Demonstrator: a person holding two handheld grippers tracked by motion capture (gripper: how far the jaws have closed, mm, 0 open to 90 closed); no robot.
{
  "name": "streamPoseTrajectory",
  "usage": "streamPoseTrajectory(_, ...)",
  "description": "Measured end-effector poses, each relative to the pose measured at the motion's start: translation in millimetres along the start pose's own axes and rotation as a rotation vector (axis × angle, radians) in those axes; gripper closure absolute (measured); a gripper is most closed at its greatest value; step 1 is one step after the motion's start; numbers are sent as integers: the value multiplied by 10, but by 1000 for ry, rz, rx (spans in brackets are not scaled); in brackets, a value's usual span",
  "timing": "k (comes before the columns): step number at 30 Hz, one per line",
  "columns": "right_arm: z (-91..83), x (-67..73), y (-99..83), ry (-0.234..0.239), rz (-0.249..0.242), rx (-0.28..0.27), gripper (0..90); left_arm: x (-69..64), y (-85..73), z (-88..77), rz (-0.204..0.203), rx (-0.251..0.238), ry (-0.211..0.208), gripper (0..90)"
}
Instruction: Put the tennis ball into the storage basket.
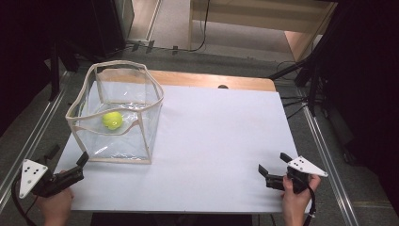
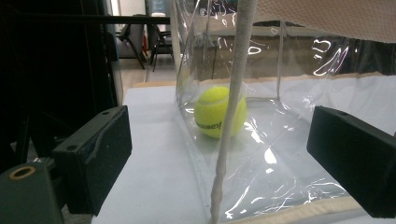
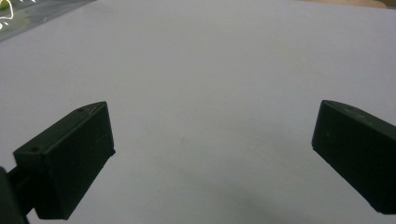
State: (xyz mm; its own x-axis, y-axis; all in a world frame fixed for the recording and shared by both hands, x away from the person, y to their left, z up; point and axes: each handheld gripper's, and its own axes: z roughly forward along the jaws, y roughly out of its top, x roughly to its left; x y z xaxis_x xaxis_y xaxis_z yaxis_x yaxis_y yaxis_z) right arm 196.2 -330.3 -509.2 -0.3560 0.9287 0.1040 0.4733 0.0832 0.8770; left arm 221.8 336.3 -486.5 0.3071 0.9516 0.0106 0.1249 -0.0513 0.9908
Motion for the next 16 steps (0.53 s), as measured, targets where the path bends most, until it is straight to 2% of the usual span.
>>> streamPoseTrajectory(4,-27,-81,-24,-13,13,-9,0,4,-1,-3,-11,-5,-1,69)
streamPoseTrajectory(9,-33,-106,-36,-17,27,-12,0,4,-1,3,-14,-6,3,69)
streamPoseTrajectory(16,-24,-103,-36,-26,15,-6,0,15,1,-1,-18,-5,1,69)
